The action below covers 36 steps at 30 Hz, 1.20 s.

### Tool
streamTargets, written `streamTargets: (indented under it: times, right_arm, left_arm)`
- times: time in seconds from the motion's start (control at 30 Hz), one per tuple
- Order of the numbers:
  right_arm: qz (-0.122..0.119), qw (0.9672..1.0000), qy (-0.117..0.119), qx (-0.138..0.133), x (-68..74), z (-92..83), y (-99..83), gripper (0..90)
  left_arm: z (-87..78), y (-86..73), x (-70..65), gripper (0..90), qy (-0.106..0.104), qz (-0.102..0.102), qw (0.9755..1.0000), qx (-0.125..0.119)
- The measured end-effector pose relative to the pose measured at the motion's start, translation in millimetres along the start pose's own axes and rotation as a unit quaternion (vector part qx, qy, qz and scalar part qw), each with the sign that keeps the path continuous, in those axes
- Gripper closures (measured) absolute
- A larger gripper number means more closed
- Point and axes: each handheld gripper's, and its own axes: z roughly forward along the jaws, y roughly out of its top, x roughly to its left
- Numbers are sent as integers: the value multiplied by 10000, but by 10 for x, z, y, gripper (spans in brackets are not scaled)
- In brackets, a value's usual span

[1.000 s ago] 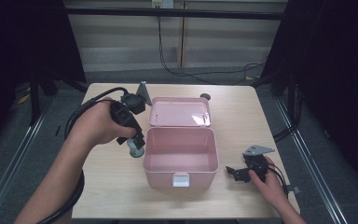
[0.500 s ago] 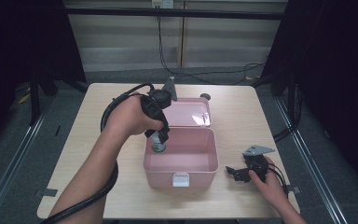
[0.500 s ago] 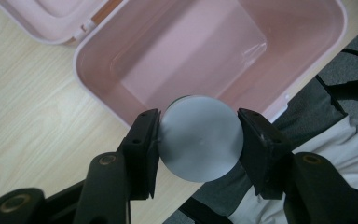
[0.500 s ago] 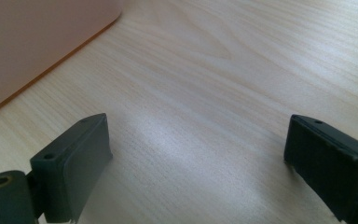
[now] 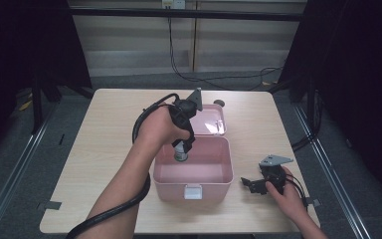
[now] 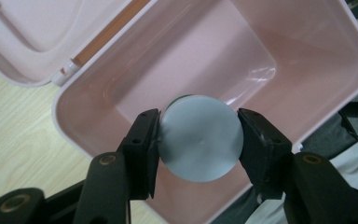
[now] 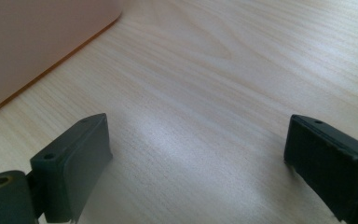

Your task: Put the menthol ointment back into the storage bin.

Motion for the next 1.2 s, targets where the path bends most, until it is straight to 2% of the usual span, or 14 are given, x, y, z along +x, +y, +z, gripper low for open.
streamTargets:
  times: [0.17,0.37,0.47,0.6,0.7,0.73,0.9,0.93,1.2]
  right_arm:
    - [12,10000,8,7,2,-1,0,66]
    - [4,10000,8,4,1,0,0,66]
    - [10,10000,7,6,2,-1,0,66]
    - [0,10000,8,9,0,-1,0,66]
    - [5,10000,8,3,1,0,0,66]
    - [1,10000,1,0,0,0,0,66]
    - [1,10000,2,1,0,0,0,66]
    - [6,10000,8,4,1,0,0,66]
    - [11,10000,8,6,2,-1,0,66]
  left_arm:
    - [90,64,0,507,26,-304,9995,-50]
    - [176,133,-2,507,108,-454,9988,-124]
    - [213,164,-15,507,203,-637,9976,-178]
    - [251,201,-11,506,315,-768,9963,-232]
    - [290,214,0,506,293,-875,9953,-277]
    - [307,215,-4,506,306,-972,9943,-302]
    - [359,217,44,506,462,-1004,9934,-293]
    - [371,213,49,506,490,-1083,9924,-305]
    - [461,196,100,507,437,-1278,9903,-335]
